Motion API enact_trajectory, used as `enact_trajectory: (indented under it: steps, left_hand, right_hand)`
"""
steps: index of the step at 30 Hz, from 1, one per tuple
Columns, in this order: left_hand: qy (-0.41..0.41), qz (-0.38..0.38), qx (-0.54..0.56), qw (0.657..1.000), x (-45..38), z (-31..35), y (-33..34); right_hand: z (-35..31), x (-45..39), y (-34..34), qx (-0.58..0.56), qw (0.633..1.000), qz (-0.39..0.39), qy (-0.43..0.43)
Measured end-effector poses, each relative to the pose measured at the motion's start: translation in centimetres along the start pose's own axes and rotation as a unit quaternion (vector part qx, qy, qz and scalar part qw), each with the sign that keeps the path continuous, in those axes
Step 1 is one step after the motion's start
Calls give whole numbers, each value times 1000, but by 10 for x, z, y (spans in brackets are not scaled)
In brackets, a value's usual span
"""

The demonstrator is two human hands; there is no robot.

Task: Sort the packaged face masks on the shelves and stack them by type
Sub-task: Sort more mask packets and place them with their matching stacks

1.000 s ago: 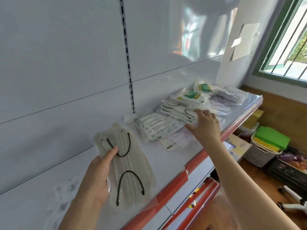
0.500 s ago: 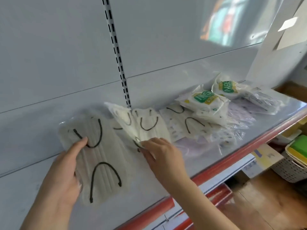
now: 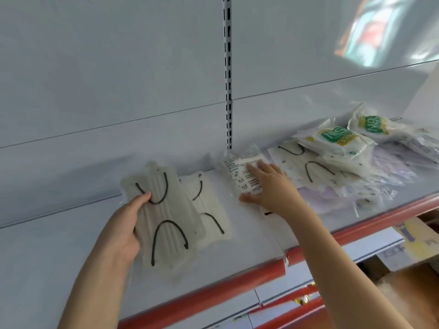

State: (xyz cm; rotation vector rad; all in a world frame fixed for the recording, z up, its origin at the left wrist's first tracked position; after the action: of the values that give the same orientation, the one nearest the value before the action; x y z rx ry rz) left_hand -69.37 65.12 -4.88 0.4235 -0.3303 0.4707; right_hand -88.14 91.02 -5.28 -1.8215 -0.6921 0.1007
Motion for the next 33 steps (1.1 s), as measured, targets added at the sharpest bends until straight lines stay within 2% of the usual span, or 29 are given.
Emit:
enact_trajectory:
  steps: [6,8,9,11,13,14,16,18,19,20,22,25,28,31,33]
  left_hand:
    - [14,-2,-20,1000,12,1,-10]
    - [17,-2,-23,1000,15,2,-11]
    - [17,-5,-26,1000,15,3,-10]
    - [16,-13,-35,999,16,3,-8]
    - [15,-20,-41,999,14,2,-4]
    - [14,-22,-42,999,14,1,-3]
    - [14,-25,-42,999,11,-2,1]
    - [10,-30,-42,999,10,-6,8]
    - [9,-33,-43,998,9,-8,11]
    - [9,-35,-44,998,9,-10,14]
    - [6,-39,-45,998,6,-14,18]
    - [-2,-51,-51,997,4,-18,25]
    - [-6,-61,-57,997,3,-22,33]
    - [-8,-62,-57,996,2,-26,36]
    - [-5,-50,-53,997,2,-26,34]
  right_hand:
    - [-17,19,-14,-44,985,166,11]
    - [-32,29,-15,-66,979,195,-3]
    - [-42,29,-10,-94,978,179,-44]
    - [-68,32,7,-168,969,88,-158]
    - [-78,44,20,-131,967,39,-215]
    - [-66,48,20,-68,977,57,-194]
    - [-20,54,21,41,994,61,-84]
    - [28,64,21,24,999,26,1]
    - [42,69,19,-21,999,41,6]
    - [51,72,13,-57,994,90,-3]
    - [51,78,1,-40,981,190,-6]
    - [39,86,-6,-25,961,275,-20]
    - [36,108,-29,-146,918,368,-15]
    - [13,119,-45,-253,878,401,-67]
    - [-23,117,-50,-213,886,385,-145]
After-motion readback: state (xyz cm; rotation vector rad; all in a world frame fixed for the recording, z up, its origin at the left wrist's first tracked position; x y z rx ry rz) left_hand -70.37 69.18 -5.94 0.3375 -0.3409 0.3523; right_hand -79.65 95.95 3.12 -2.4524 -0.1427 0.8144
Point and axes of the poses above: each hand's wrist, its own x-axis away from the middle knuckle, its own y-axis out of the palm, z = x × y, the point moved 9 cm from there along -x, towards the middle knuckle, and after that the axes turned 15 degrees about -z, right-handed, at the moved point
